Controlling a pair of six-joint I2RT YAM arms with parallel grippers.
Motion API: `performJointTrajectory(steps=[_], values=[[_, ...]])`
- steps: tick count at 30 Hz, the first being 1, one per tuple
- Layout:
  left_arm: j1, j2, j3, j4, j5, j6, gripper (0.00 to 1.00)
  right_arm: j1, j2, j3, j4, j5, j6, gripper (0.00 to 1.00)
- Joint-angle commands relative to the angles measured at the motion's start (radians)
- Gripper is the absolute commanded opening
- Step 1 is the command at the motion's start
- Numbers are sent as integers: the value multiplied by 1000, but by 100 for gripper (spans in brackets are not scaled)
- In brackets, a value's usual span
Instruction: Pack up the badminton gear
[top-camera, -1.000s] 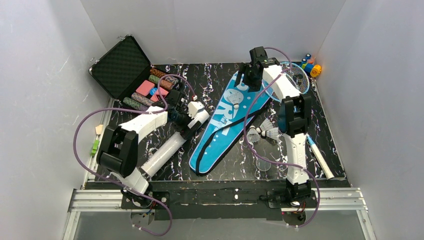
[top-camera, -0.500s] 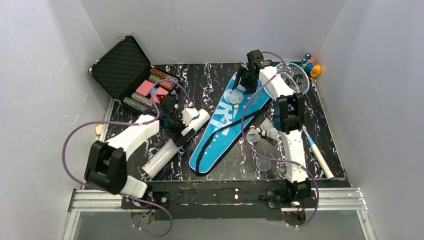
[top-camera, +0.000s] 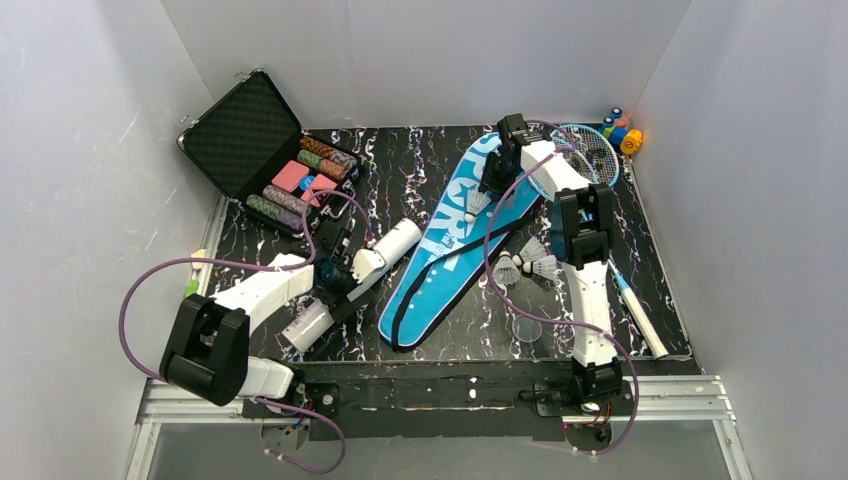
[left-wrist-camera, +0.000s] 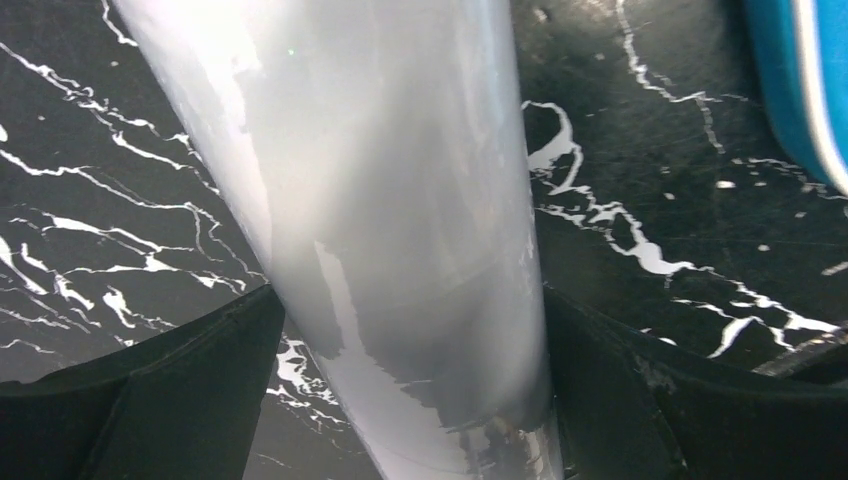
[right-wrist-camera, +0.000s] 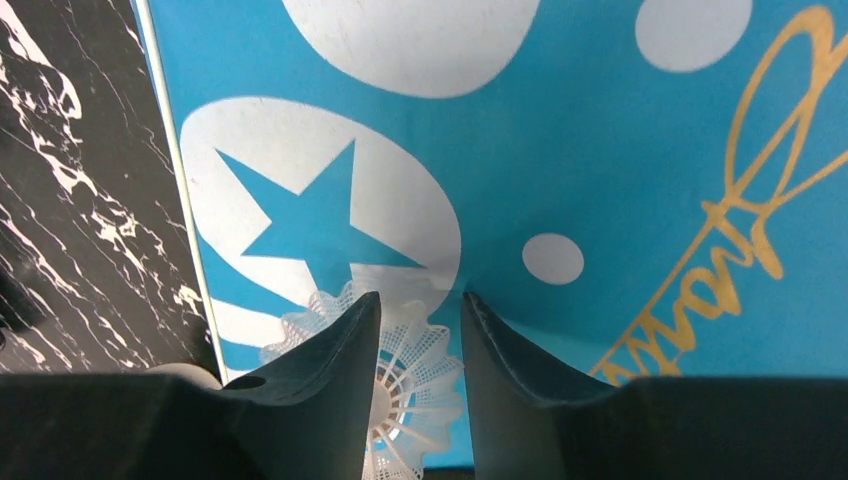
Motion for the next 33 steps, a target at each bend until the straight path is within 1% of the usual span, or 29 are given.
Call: performJointTrajectory(steps=[1,4,7,11,13,15,18,22,23,25,27,28,29,30,33], values=[[12,5,-20,75,-59,43,98,-1,-106,-39,18,-32,-13,41],[12,26,-34,108,-65,75,97,-1,-141,-79,23,-47,-4,35],[12,21,-53,157,-65,91,90,-1,-206,-148,37,-61,5,29],[11,-61,-97,228,7,146,80,-1,-302,-268,86,-75,23,15],[12,-86,-94,233,23,156,78,-1,-338,-323,105,-81,33,12],[12,-75,-79,223,20,156,75,-1,-358,-366,115,-90,47,9],[12,-36,-67,195,19,157,66,-1,-368,-418,129,-114,68,2],[12,-31,-85,200,28,151,61,0,-407,-502,172,-141,92,1],[12,-40,-89,206,29,149,58,0,-423,-520,179,-146,95,1],[12,-63,-79,197,32,153,47,1,-468,-552,187,-153,100,1],[13,-89,-36,154,53,146,43,3,-532,-585,200,-158,106,1],[13,-104,-10,137,64,148,34,4,-568,-599,206,-156,107,1],[13,-122,16,119,73,146,17,4,-611,-613,206,-152,105,1],[13,-139,50,91,86,129,10,4,-650,-627,209,-151,102,1],[15,-206,159,-8,158,93,8,4,-777,-676,214,-158,105,1]])
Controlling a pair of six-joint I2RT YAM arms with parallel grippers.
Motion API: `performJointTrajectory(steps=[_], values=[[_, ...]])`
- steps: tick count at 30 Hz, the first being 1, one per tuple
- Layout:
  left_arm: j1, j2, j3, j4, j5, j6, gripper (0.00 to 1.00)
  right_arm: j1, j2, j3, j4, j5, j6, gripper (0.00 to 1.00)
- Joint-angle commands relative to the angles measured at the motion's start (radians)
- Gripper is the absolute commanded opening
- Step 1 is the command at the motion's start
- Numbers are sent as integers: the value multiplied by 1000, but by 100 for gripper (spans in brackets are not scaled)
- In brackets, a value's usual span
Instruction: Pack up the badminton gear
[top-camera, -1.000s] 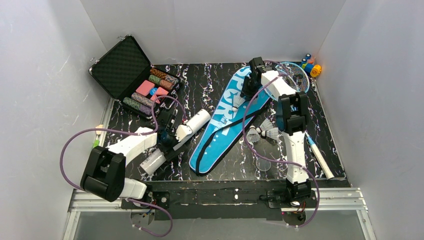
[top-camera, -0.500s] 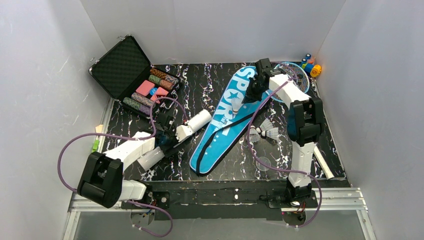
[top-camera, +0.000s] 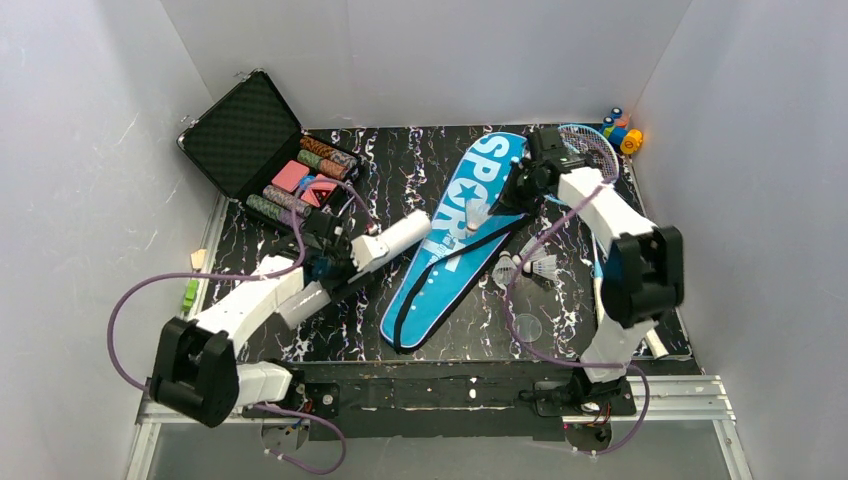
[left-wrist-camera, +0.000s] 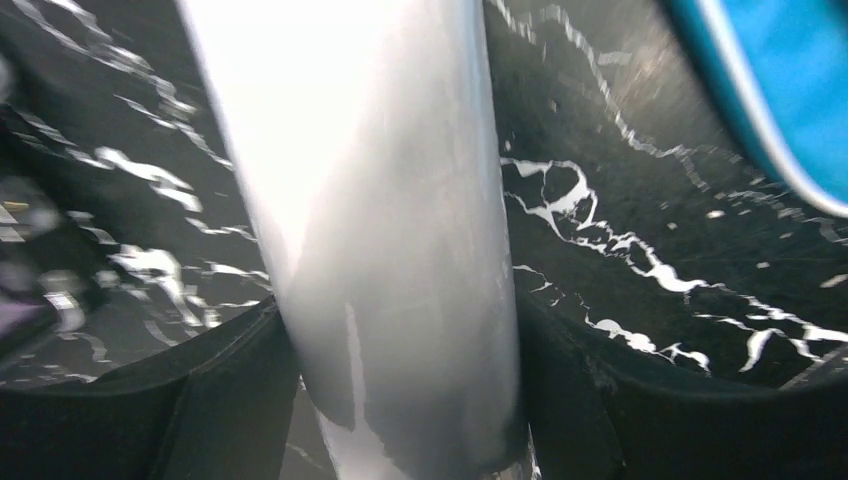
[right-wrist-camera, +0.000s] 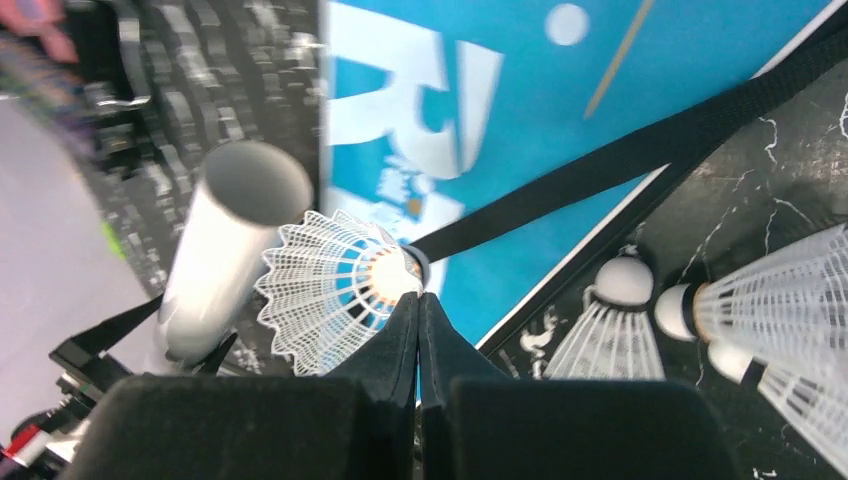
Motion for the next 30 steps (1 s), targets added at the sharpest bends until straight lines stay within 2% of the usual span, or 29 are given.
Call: performJointTrajectory(steps=[1,2,7,10,13,17,22,27,30], values=[[2,-157,182,-109,142,-38,6,3,-247,-46,59,-40,17,1],[2,-189,202,-119,170,-39,0,2,-289,-67,68,-54,24,1],[2,-375,210,-169,291,-56,0,4,-513,-162,101,-121,55,1],[4,-508,194,-283,373,49,0,4,-624,-183,88,-132,55,1],[5,-596,171,-268,357,17,0,4,-730,-203,90,-139,71,1],[5,-610,147,-245,391,-73,0,2,-831,-188,46,-139,84,1],[5,-687,95,-137,492,-137,0,-5,-908,-133,-47,-117,65,1],[5,-691,110,-118,561,-151,0,-10,-953,-169,-3,-148,125,1],[5,-677,139,-131,619,-151,0,-17,-937,-219,80,-215,195,1]])
